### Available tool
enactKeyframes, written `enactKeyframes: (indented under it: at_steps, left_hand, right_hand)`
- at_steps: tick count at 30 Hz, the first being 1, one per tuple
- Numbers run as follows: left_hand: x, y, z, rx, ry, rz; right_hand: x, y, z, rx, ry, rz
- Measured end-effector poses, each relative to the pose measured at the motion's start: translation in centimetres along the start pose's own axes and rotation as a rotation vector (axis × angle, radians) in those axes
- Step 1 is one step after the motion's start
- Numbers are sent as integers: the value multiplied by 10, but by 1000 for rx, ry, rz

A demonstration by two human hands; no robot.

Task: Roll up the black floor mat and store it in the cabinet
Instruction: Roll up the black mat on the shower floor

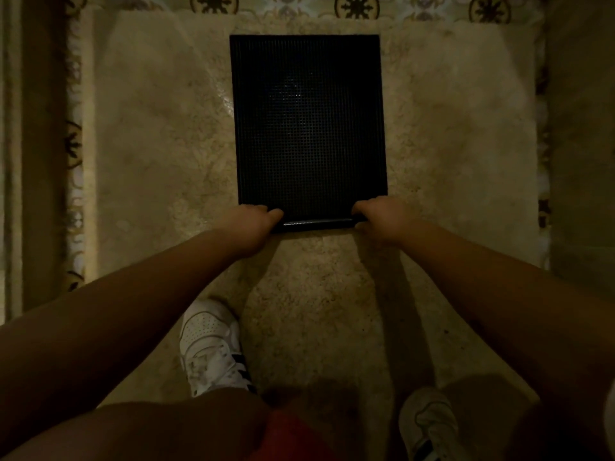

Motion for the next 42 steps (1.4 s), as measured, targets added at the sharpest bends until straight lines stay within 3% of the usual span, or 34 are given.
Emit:
enactKeyframes:
  at_steps: [6, 12, 20, 26, 35, 42]
  left_hand:
    - [2, -15, -2, -124, -62, 54]
    - [-3, -20, 3, -245, 13, 122]
    - [-2, -19, 7, 102, 51, 137]
    - [-4, -19, 7, 43, 135, 117]
    - [-13, -1, 19, 124, 165, 55]
    - [-2, -10, 6, -183, 109, 30]
  right_hand:
    - [2, 2, -2, 70, -31, 10]
    - [4, 6, -5, 145, -27, -17]
    - [15, 2, -6, 233, 30, 20]
    - [19, 4, 0, 362, 50, 109]
    - [7, 1, 10, 277, 127, 31]
    - [-16, -5, 22, 87, 320, -73]
Point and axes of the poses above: each hand's wrist, its own x-axis towards the middle knuckle, its own z-axis out of the palm, y = z × x, the point moved 1 cm from there along x, towards the middle knuckle, and after that the axes turned 4 degrees about z, right-handed, at the moved point
